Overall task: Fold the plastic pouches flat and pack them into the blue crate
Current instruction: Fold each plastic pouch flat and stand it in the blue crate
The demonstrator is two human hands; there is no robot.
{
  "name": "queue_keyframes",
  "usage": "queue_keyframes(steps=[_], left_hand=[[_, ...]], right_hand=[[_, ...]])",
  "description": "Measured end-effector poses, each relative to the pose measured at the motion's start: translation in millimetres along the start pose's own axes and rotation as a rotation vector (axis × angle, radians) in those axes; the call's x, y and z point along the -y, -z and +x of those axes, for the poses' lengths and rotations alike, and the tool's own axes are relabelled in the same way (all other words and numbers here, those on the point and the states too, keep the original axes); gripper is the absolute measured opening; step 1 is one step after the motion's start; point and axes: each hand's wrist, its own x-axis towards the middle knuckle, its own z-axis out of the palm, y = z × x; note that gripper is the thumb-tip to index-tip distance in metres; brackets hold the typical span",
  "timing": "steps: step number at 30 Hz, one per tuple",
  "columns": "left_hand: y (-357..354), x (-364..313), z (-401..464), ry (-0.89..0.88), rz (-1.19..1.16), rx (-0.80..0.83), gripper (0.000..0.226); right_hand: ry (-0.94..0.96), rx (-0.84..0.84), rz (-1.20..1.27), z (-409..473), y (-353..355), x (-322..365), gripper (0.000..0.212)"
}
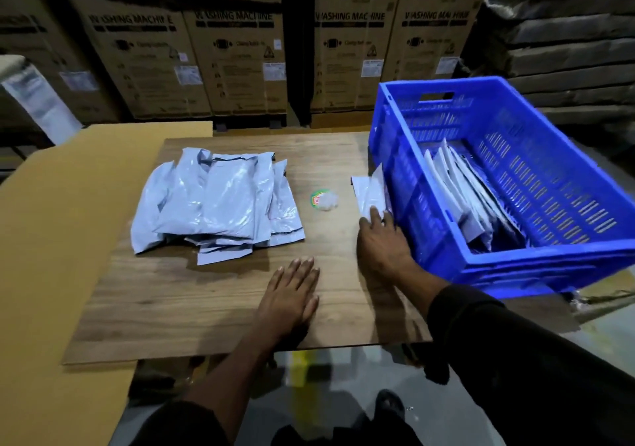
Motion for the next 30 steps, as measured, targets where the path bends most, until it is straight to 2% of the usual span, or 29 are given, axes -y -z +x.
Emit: queue_keyframes(steps=[3, 8, 12, 16, 20, 23, 27, 30], left_hand=[[-3, 2, -6, -0.013, 0.005, -0.059, 0.061], [7, 3, -11, 0.026, 0.033, -0.284, 0.076], [21, 16, -7, -0.071, 0.086, -0.258, 0.079], [18, 29, -1, -0.142, 0.172, -0.183, 0.075], [17, 22, 2, -0.184, 0.199, -0.226, 0.068], [17, 21, 2, -0.2, 0.213, -0.246, 0.065], [18, 16, -1, -0.21, 0.162, -0.23, 0.062], [14, 13, -9, -0.145, 0.121, -0.19, 0.059]], right_hand=[[0.019, -0.056, 0.082, -7, 0, 7, 0.04], [0.274, -0.138, 0.464, -56, -2, 38, 0.066], [0.398, -0.191, 0.715, -99, -15, 46, 0.065], [0.386, -0.178, 0.848, -117, -14, 34, 0.067], [0.421, -0.192, 0.849, -131, -8, 21, 0.067], [0.544, -0.187, 0.799, -136, -11, 19, 0.068], [0.672, -0.165, 0.559, -127, -10, 13, 0.059], [0.68, -0.238, 0.306, -111, -13, 5, 0.049]])
